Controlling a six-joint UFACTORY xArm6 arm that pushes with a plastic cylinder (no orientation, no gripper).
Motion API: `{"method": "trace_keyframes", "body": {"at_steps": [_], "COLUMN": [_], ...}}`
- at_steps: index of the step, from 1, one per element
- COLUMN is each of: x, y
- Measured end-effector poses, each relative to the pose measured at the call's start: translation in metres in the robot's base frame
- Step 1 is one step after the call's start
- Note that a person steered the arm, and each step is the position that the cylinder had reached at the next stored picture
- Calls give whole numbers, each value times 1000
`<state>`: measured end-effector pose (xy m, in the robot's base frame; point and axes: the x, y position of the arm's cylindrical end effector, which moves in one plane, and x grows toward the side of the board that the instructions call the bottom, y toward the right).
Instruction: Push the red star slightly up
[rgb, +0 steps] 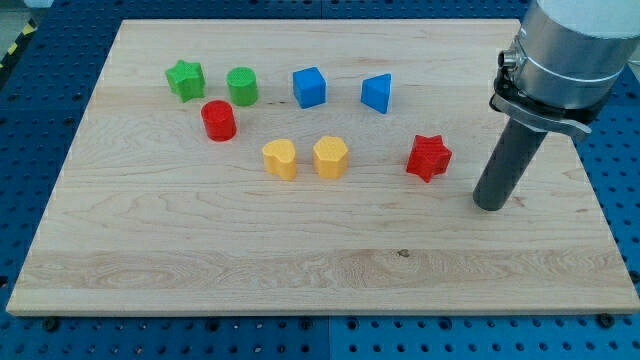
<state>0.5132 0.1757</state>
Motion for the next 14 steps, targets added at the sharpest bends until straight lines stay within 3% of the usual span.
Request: {"method": "trace_keyframes", "body": {"at_steps": [3,7,10,14], "x": [1,-8,7,-14], "y": [-34,4,1,-26]}}
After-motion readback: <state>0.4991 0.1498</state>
